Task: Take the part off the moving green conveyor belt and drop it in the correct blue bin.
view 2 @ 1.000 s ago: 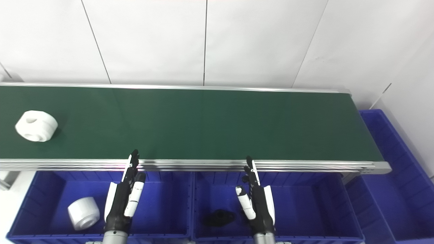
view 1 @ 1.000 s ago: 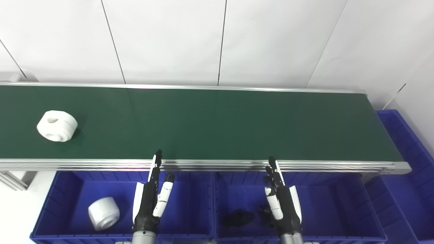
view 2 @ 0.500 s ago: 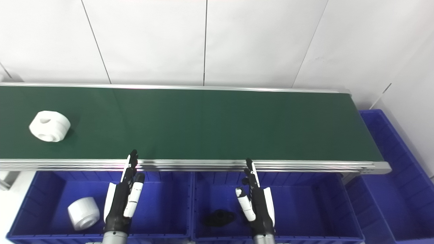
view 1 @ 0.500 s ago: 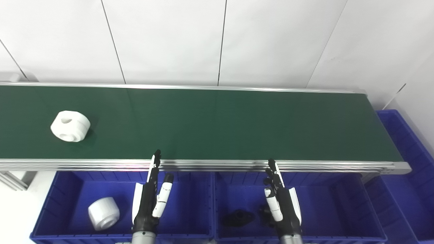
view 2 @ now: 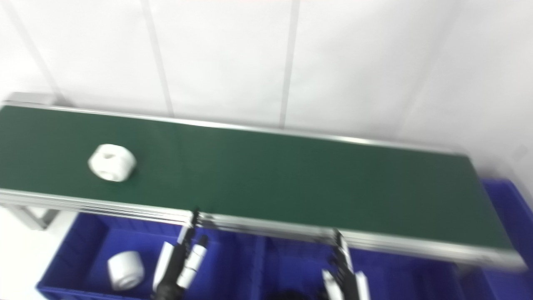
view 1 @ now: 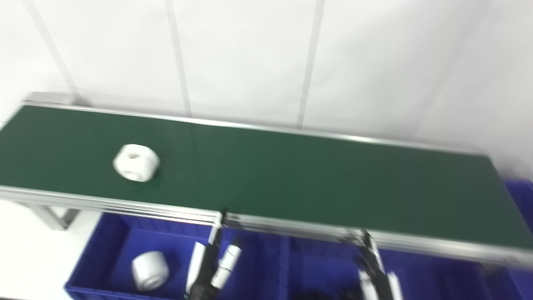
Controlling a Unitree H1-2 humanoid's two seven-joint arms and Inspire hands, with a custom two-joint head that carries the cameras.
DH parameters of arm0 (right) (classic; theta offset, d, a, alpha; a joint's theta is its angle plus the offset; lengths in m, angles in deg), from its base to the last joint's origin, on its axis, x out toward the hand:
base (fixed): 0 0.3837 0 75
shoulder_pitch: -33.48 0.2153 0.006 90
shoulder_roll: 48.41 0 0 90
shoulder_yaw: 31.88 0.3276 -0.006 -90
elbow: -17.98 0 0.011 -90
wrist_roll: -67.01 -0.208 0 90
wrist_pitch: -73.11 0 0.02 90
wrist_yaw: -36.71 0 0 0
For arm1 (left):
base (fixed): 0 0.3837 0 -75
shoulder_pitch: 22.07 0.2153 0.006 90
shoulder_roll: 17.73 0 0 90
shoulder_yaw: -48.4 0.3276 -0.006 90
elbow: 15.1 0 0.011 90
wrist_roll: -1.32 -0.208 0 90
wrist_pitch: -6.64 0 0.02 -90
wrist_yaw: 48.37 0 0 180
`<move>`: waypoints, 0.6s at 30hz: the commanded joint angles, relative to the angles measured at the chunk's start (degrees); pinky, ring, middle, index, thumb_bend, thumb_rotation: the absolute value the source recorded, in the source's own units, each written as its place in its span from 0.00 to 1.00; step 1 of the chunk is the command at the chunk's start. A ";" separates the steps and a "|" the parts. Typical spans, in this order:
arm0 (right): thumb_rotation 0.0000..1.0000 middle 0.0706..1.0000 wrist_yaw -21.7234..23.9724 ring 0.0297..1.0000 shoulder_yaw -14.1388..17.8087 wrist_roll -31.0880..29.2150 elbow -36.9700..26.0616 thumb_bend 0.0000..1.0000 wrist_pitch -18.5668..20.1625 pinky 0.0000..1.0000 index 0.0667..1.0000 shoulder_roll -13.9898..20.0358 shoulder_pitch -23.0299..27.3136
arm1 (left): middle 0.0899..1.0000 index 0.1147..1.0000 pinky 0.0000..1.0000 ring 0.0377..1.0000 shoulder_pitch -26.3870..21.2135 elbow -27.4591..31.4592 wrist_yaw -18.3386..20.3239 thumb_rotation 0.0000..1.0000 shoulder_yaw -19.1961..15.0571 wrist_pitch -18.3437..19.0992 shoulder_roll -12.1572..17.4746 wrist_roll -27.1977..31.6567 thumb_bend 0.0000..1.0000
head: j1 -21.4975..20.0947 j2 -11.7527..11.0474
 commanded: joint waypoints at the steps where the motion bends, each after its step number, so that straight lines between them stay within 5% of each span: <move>1: 1.00 1.00 0.06 0.98 0.49 -0.08 0.38 0.88 -4.27 0.97 1.00 0.69 1.01 | 1.00 1.00 0.99 1.00 -0.04 -1.19 -1.82 0.93 3.45 -3.40 -6.94 -1.55 0.44 | 1.48 -1.05; 15: 1.00 1.00 1.57 1.00 0.91 -2.51 4.69 0.79 -5.54 1.00 1.00 2.87 2.34 | 1.00 1.00 0.95 0.97 -2.25 -7.48 -6.38 0.81 4.24 -7.87 -8.55 -3.25 0.45 | 6.23 -4.29; 17: 1.00 1.00 1.40 1.00 0.85 -2.28 4.90 0.78 -5.54 1.00 1.00 2.99 2.37 | 1.00 1.00 0.93 0.97 -2.27 -7.30 -6.64 0.75 4.43 -7.62 -8.47 -3.71 0.47 | 6.44 -4.38; 18: 1.00 1.00 1.46 1.00 0.82 -2.45 5.05 0.78 -5.55 1.00 1.00 2.99 2.40 | 1.00 1.00 0.91 0.96 -1.83 -5.83 -5.81 0.59 4.63 -6.24 -8.35 -3.28 0.50 | 6.69 -4.93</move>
